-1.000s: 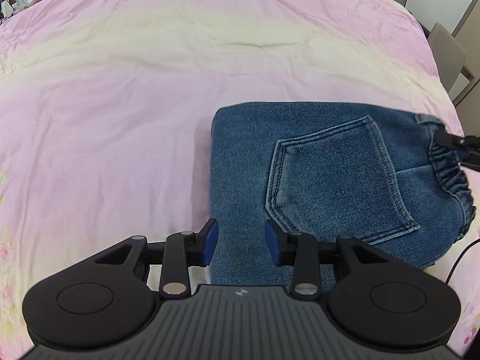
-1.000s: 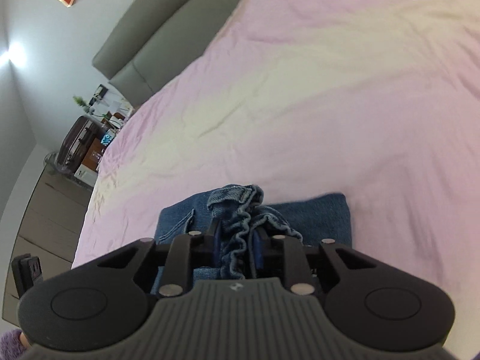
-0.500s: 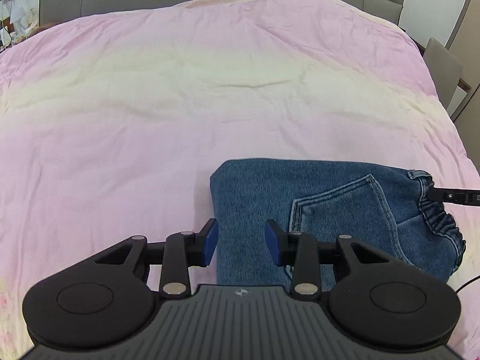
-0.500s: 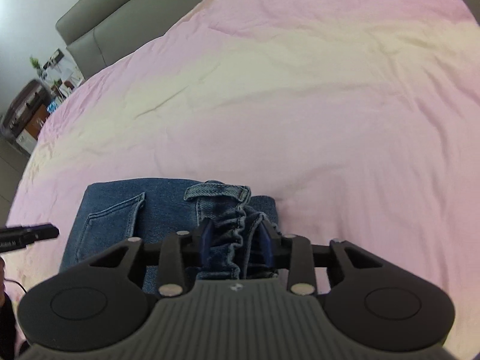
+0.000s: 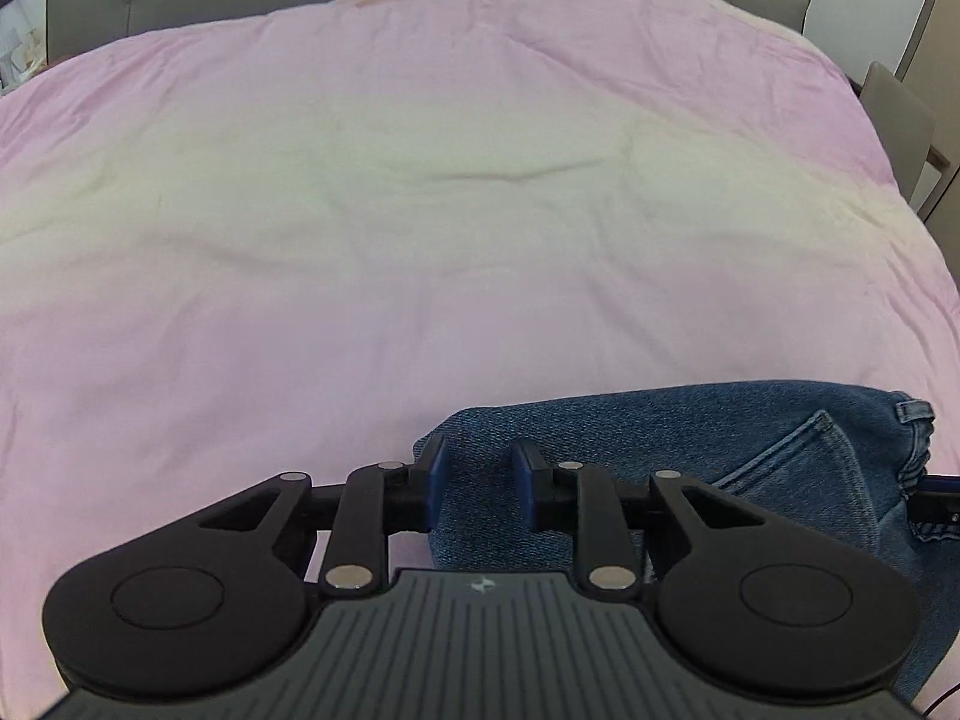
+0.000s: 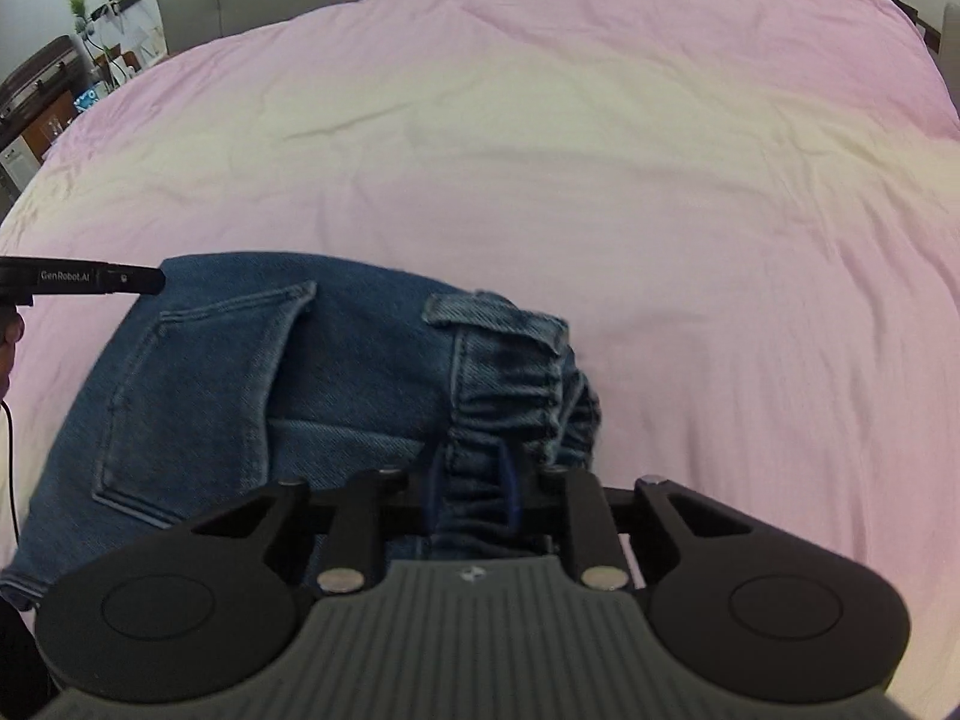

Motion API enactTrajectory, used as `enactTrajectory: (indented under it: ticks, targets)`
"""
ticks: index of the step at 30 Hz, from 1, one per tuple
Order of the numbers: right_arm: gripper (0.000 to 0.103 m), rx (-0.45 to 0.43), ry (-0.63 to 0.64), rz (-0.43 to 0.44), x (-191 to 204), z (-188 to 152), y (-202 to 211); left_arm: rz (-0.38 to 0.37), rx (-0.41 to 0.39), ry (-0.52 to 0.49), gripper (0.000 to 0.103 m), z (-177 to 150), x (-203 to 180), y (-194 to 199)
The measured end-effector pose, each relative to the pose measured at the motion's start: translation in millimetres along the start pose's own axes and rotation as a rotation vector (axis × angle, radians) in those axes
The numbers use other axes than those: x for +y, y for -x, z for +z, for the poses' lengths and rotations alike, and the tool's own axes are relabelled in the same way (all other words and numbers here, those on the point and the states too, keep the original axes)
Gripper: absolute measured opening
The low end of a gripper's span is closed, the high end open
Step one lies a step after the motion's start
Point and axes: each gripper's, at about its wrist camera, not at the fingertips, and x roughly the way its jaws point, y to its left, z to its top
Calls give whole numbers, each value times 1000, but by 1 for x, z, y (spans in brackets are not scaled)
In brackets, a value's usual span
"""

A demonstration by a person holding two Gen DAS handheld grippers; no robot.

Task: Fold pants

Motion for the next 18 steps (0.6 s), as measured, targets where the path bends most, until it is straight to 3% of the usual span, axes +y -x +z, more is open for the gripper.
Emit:
enactTrajectory:
  ticks: [3, 5, 8, 9, 13, 18]
  targets:
    - [13, 0, -11, 16, -7, -9, -6, 20, 53, 18, 39, -6, 3, -23]
    - [13, 7, -12, 5, -4, -6, -8, 26, 60, 53, 39, -5, 5, -20]
    - [14, 5, 25, -17, 6, 0, 4, 43, 23, 22, 32, -7, 0, 6]
    - [19, -16, 35, -10, 10, 0, 14, 36, 11, 13, 32, -11, -1, 17]
    - [26, -81, 63, 40, 20, -12, 51, -34, -29, -25, 32, -41, -12, 65]
    - [30, -100, 214, -55, 42, -46, 60, -100, -52, -85, 32, -82, -40, 112]
